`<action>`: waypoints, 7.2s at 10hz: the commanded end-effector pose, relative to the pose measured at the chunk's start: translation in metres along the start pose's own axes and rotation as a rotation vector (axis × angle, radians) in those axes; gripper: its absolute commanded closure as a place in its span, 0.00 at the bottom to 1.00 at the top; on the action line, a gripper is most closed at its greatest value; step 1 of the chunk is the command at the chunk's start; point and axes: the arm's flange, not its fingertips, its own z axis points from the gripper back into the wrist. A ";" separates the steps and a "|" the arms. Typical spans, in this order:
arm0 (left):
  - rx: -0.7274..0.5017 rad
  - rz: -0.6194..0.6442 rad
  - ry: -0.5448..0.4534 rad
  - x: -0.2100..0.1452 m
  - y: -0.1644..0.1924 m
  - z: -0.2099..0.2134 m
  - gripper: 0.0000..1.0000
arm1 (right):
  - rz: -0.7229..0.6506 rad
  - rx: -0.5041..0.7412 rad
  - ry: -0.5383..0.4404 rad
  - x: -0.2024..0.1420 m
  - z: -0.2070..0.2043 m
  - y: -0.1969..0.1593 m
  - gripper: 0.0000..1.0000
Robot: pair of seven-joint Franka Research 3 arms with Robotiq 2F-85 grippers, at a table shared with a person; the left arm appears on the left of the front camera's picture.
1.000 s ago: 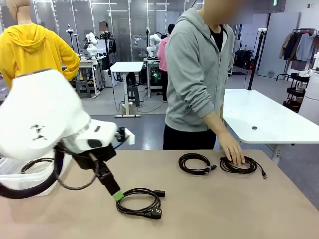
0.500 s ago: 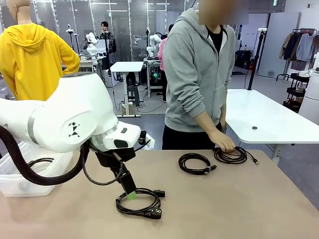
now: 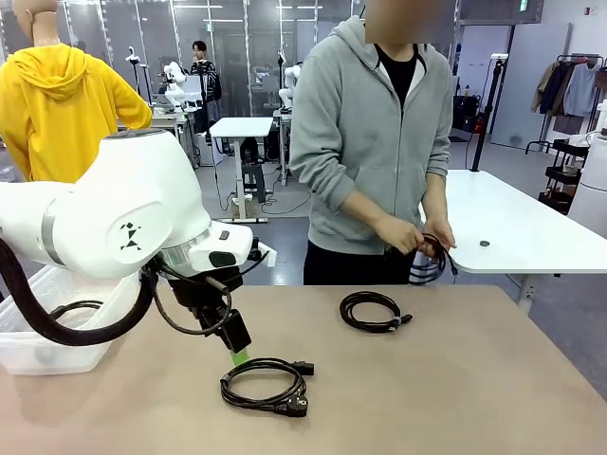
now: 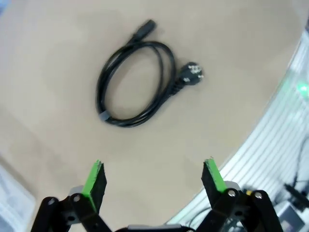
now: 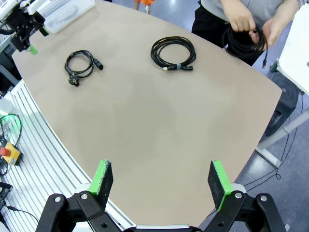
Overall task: Organize and store the cables.
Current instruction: Place the Power Cable into the Organizing box.
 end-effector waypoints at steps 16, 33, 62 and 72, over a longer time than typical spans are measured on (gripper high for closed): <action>0.114 0.867 0.040 0.006 0.060 -0.134 0.00 | 0.014 0.009 -0.006 -0.001 0.001 -0.001 0.00; 0.135 0.869 0.083 0.031 0.058 -0.113 1.00 | 0.014 0.009 -0.006 -0.001 0.001 -0.001 0.00; 0.246 0.821 -0.303 -0.177 0.348 0.205 0.84 | 0.014 0.009 -0.006 -0.001 0.001 -0.001 0.00; 0.282 0.993 -0.078 -0.199 0.380 0.055 0.84 | 0.014 0.009 -0.006 -0.001 0.001 -0.001 0.00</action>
